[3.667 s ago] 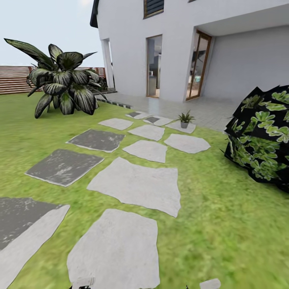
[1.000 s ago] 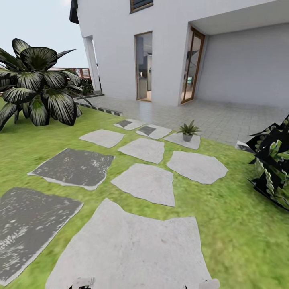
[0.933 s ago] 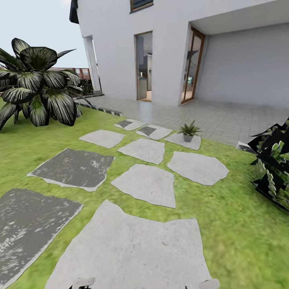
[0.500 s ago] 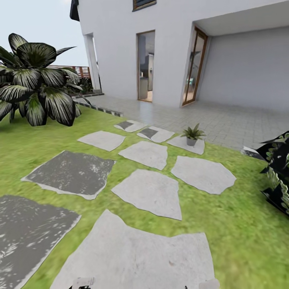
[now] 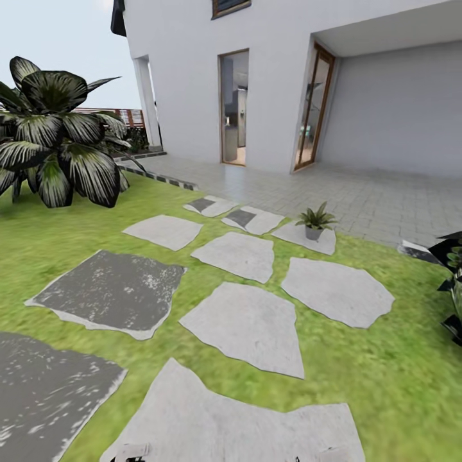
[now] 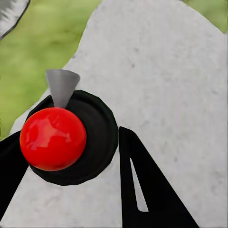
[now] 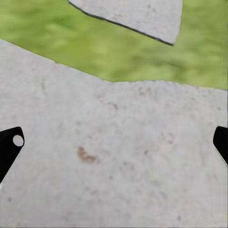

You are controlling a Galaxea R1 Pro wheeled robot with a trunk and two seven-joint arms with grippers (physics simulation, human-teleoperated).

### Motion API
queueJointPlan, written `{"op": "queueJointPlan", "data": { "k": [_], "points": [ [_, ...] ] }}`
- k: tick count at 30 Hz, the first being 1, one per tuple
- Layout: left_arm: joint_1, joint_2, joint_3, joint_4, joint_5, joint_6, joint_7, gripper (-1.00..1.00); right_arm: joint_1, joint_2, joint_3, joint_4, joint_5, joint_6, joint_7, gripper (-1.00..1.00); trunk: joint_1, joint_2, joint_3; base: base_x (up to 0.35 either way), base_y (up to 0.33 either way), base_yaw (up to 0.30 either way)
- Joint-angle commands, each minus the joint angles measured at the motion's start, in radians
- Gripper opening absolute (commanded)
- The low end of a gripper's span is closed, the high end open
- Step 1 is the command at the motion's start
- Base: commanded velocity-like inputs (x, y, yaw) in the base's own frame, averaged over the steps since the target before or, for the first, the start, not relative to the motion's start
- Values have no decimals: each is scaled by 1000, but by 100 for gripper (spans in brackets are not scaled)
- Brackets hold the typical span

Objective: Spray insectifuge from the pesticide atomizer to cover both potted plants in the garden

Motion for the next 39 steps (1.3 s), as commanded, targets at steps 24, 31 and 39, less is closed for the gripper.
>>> {"op": "queueJointPlan", "data": {
  "k": [24, 31, 39],
  "points": [
    [0, -1, 8, -1, -7, -3, -2, -100, 0, 0, -8, -1, 8, -2, 2, 100, 0, 0, 7, 337, 101, -141],
    [0, -1, 8, -1, -7, -3, -2, -100, 0, 0, -8, -2, 8, -2, 3, 100, 0, 0, 11, 337, 89, -240],
    [0, -1, 8, -2, -7, -3, -2, -100, 0, 0, -8, -1, 8, -2, 3, 100, 0, 0, 16, 337, 9, -240]
  ]
}}
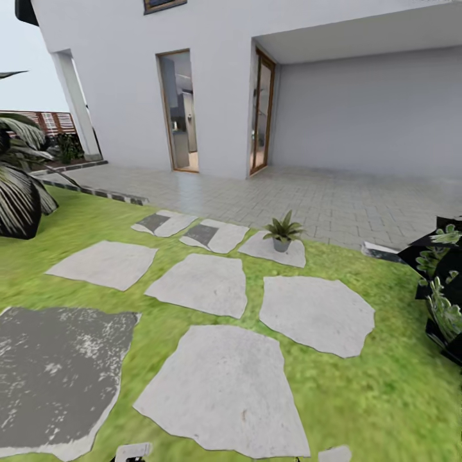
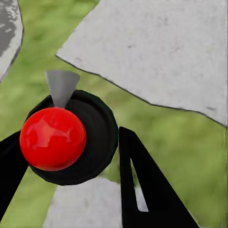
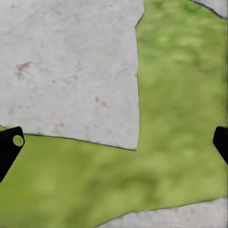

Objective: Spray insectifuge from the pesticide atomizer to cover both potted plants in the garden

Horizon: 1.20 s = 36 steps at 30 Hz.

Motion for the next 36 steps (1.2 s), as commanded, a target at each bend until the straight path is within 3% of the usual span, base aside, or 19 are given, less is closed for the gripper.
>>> {"op": "queueJointPlan", "data": {
  "k": [1, 8, 36],
  "points": [
    [0, 0, 8, -1, -8, -3, -2, -100, 0, 1, -9, -1, 8, -2, 2, 100, 0, 0, 0, 338, 1, -240],
    [0, 0, 8, -1, -8, -2, -2, -100, 0, 1, -9, -2, 8, -2, 2, 100, 0, 0, 3, 338, 0, -191],
    [0, 0, 8, -1, -8, -2, -2, -100, 0, 1, -10, -2, 8, -2, 2, 100, 0, 0, 6, 338, 0, -25]
  ]
}}
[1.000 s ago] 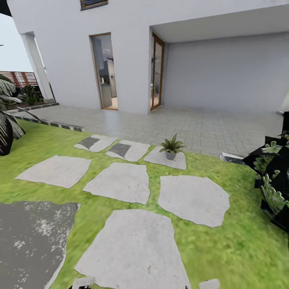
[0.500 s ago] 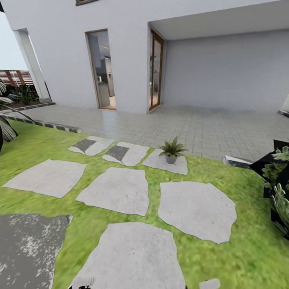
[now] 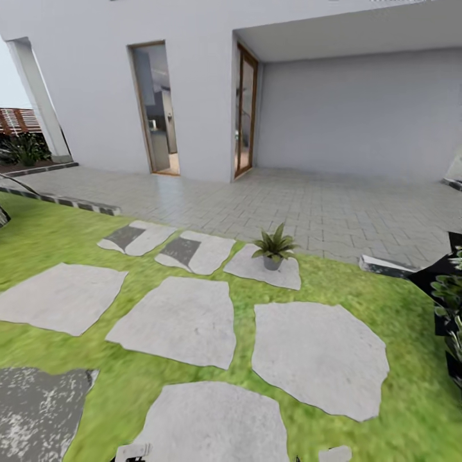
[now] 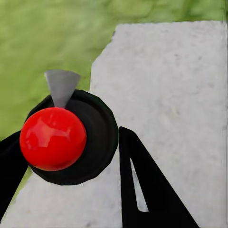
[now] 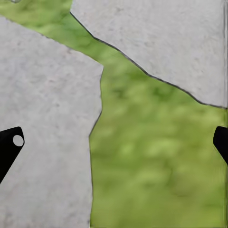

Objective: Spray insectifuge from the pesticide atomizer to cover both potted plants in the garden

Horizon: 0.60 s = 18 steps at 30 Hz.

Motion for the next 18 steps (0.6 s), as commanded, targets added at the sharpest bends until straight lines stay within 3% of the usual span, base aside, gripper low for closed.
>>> {"op": "queueJointPlan", "data": {
  "k": [1, 18],
  "points": [
    [0, -1, 8, -1, -8, -2, -2, -100, 0, 1, -9, -1, 8, -2, 2, 100, 0, 0, 0, 338, 0, -193],
    [0, 0, 8, -2, -8, -3, -2, -100, 0, 1, -9, -1, 8, -2, 2, 100, 0, 0, 15, 338, 0, -207]
  ]
}}
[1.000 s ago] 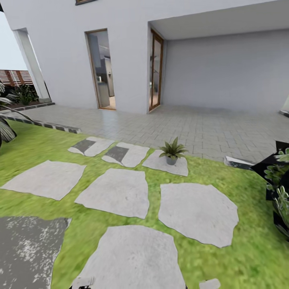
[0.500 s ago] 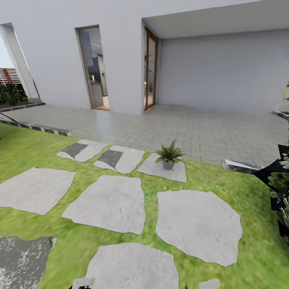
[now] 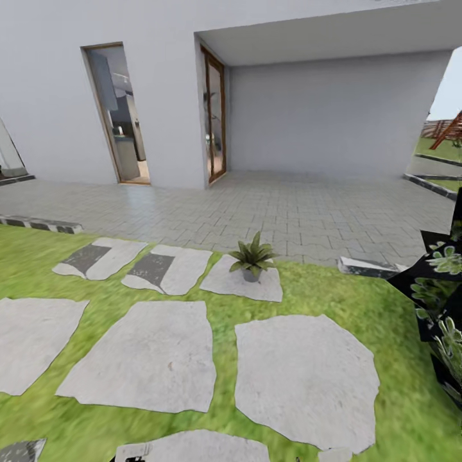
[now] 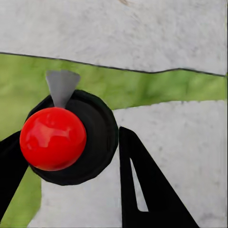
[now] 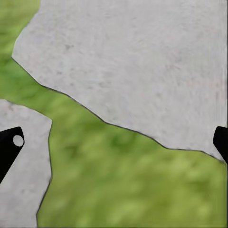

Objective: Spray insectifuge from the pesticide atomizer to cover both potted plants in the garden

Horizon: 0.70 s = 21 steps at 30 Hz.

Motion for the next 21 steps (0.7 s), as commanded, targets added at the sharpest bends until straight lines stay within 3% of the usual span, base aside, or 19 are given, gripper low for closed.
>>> {"op": "queueJointPlan", "data": {
  "k": [1, 15, 21],
  "points": [
    [0, -1, 8, -1, -8, -2, -2, -100, 0, 1, -8, -1, 8, -2, 2, 100, 0, 0, 0, 338, 0, -209],
    [0, -1, 8, -1, -8, -2, -2, -100, 0, 1, -8, -1, 8, -2, 2, 100, 0, 0, 11, 338, 0, -207],
    [0, 0, 8, -1, -8, -2, -2, -100, 0, 1, -8, -1, 8, -2, 2, 100, 0, 0, 12, 338, 0, -50]
  ]
}}
